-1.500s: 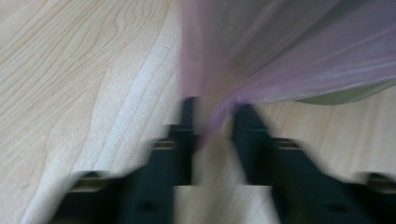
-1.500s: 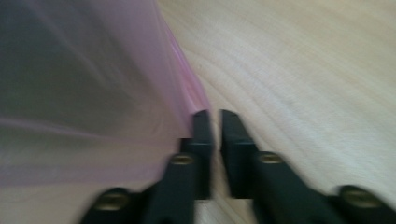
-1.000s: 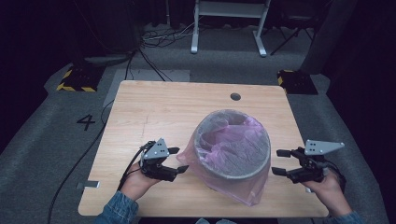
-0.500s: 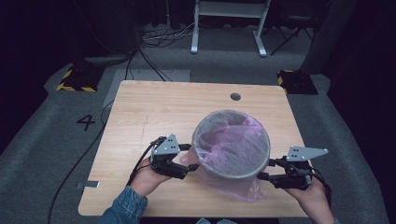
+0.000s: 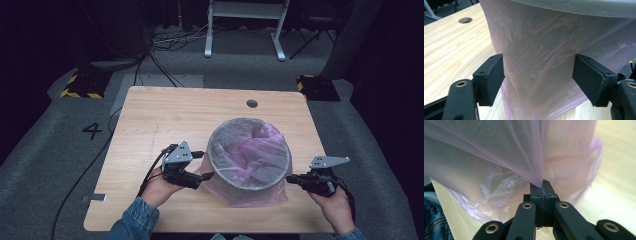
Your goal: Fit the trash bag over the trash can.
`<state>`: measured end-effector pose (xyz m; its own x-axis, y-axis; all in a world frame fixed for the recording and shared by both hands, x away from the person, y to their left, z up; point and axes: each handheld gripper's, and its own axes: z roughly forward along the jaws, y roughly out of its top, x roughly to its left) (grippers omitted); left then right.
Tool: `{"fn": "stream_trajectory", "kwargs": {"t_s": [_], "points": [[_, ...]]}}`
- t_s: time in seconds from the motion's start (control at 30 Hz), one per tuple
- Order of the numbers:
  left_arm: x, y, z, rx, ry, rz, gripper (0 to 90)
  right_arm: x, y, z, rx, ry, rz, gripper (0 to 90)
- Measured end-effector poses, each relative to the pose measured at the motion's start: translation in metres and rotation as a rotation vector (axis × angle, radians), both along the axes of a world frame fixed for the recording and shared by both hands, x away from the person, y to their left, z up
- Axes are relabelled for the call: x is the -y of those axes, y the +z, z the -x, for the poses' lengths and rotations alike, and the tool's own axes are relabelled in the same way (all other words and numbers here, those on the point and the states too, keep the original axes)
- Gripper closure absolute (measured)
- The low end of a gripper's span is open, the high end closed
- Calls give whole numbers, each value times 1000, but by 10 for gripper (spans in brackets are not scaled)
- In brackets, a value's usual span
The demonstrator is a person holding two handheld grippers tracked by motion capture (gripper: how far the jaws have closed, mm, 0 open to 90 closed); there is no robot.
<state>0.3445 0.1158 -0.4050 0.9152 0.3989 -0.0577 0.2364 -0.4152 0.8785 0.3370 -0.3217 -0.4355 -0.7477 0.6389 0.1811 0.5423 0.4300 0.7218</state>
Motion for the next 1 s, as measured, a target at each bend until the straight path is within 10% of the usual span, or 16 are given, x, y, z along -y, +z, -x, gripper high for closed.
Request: {"fn": "stream_trajectory", "kwargs": {"t_s": [0.23,0.63,0.83,0.9,1.0], "points": [[7,-4,5,64,-29,-64,898,-10,-1,5,40,70,-18,899],[10,-43,1,-33,-5,-229,900,0,-47,-3,-79,28,166,900],[12,-57,14,-70,-73,-356,900,17,-47,9,-104,-5,127,899],[2,-53,16,-70,-51,-291,896,22,-43,13,-104,-10,100,725],[-11,-39,16,-82,-11,-139,550,29,-30,17,-37,-4,31,337]]}}
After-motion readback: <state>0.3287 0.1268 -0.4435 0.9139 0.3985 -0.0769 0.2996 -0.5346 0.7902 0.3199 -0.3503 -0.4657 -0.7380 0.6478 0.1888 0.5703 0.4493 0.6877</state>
